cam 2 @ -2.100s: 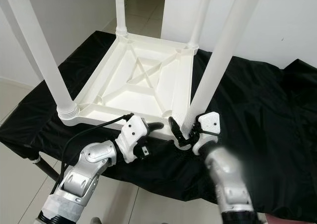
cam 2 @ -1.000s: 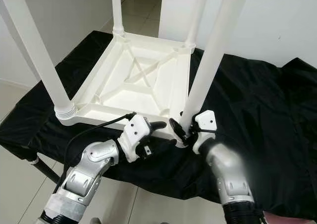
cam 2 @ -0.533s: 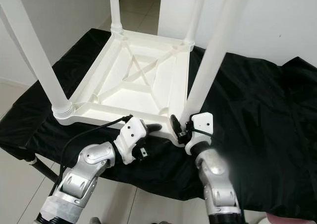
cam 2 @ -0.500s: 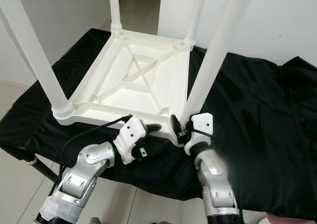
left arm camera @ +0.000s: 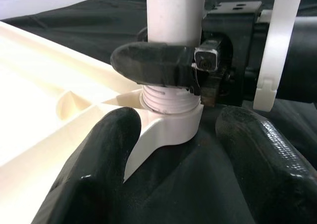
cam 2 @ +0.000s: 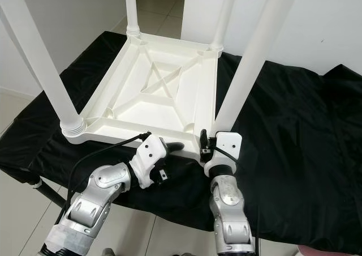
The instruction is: Building children table
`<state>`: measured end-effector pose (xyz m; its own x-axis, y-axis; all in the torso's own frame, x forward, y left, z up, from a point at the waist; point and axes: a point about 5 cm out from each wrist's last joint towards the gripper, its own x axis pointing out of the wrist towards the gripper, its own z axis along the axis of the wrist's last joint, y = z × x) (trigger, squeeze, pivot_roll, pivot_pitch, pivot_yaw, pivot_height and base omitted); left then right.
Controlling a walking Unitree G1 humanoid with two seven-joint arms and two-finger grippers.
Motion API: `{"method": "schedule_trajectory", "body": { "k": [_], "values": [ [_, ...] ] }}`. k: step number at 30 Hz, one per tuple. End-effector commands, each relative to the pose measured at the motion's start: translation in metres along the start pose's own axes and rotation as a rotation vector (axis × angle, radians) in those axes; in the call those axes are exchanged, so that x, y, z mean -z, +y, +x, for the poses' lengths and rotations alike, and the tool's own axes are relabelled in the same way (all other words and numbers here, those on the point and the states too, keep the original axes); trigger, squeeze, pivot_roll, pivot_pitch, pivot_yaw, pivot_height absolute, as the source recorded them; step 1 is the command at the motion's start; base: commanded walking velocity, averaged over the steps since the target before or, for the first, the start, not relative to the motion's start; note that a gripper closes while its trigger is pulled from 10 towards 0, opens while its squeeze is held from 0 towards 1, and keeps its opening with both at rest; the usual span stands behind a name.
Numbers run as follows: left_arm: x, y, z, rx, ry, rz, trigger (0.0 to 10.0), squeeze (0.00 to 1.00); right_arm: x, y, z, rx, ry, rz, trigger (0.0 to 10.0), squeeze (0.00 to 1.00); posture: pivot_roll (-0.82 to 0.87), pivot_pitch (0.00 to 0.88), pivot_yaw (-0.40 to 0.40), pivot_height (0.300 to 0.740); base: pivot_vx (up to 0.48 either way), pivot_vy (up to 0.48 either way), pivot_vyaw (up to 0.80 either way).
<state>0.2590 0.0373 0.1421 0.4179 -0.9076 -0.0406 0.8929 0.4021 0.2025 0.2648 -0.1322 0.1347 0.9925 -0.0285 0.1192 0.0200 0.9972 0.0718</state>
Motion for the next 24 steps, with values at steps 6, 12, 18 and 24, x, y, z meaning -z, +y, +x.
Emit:
{"method": "schedule_trajectory", "body": {
  "k": [6,12,18,24],
  "values": [
    [0.002,-0.001,0.0,-0.06,0.002,0.001,10.0,0.0,0.015,0.002,-0.007,0.006,0.082,-0.006,2.5,0.0,0.0,0.075,-0.068,0.74,0.0,0.0,0.0],
    [0.002,-0.001,0.0,-0.062,0.003,0.0,10.0,0.0,0.015,0.001,-0.007,-0.008,0.077,-0.024,0.0,0.0,0.0,0.075,-0.071,0.74,0.0,0.0,0.0],
    [0.002,-0.003,0.001,-0.068,0.002,-0.003,10.0,0.0,0.014,-0.023,0.0,-0.086,0.09,-0.06,10.0,0.0,0.0,0.076,-0.078,0.74,0.0,0.0,0.0],
    [0.002,-0.004,0.001,-0.07,-0.001,-0.007,10.0,0.0,0.011,-0.027,0.001,-0.105,0.074,-0.071,10.0,0.16,0.0,0.08,-0.08,0.74,0.0,0.0,0.0]
  ]
}}
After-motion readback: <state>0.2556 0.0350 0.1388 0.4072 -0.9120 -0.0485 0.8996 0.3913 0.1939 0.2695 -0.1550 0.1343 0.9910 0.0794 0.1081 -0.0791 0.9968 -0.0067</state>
